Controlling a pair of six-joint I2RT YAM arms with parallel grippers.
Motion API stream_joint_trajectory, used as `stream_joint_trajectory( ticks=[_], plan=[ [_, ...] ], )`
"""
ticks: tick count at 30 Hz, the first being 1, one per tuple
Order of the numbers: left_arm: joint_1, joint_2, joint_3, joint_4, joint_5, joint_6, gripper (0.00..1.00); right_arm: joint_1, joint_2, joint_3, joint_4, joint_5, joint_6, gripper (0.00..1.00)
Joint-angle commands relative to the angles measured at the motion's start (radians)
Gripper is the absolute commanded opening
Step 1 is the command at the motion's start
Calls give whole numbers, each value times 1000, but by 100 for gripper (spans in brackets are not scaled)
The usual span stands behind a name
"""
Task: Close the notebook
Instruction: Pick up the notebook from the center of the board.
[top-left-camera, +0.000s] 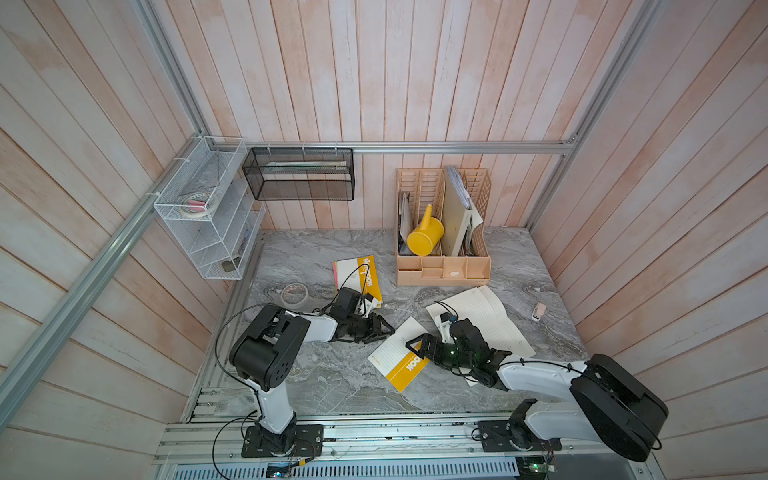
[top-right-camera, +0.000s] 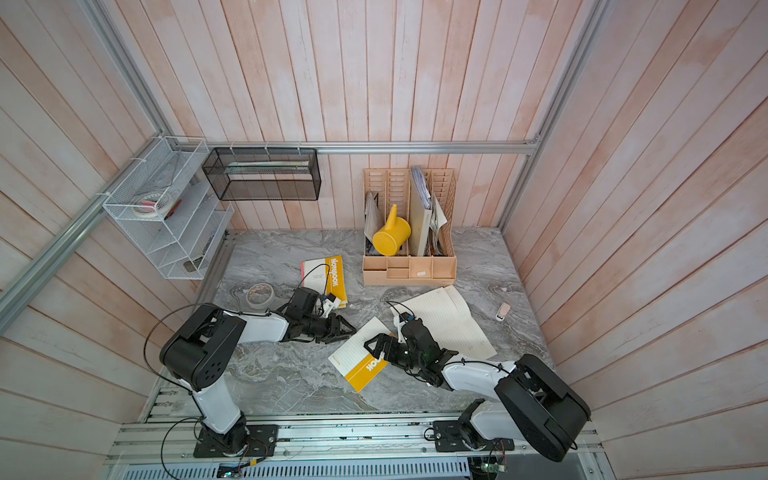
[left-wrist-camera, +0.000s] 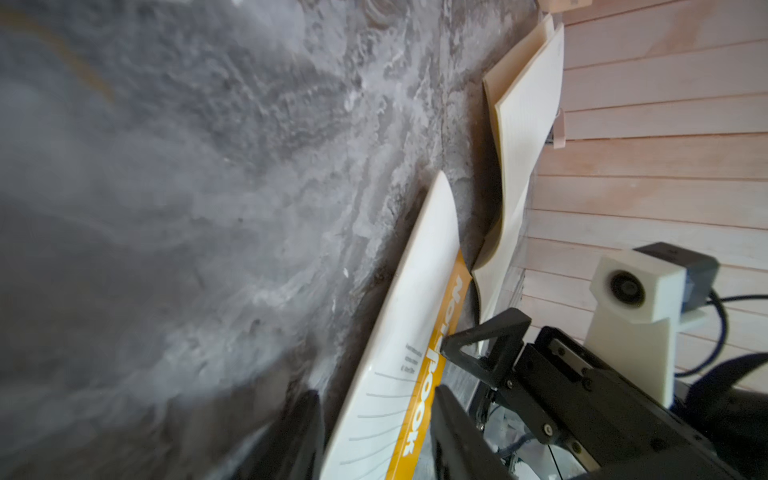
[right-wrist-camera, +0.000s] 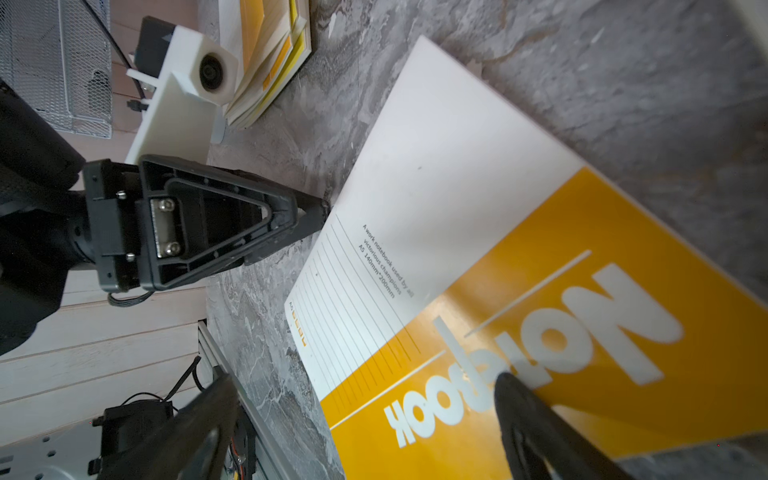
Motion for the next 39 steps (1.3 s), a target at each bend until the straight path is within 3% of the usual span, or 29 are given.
stream_joint_trajectory(
  ticks=[1,11,21,26,32,39],
  plan=[
    [3,66,-22,62,95,-4,45,6,24,12,-32,-20,-12,98],
    [10,75,-69,153,137,-44,38,6,28,16,-37,-20,-18,98],
    [18,54,-68,160,168,-50,0,7,27,25,-47,-22,-23,98],
    [18,13,-68,144,194,-51,0,7,12,50,-71,-17,-46,98],
    [40,-119,-19,-113,99,35,0,7,-29,140,-186,5,-107,98],
    [105,-330,52,-291,42,57,0,4,-106,205,-302,48,-159,98]
  ],
)
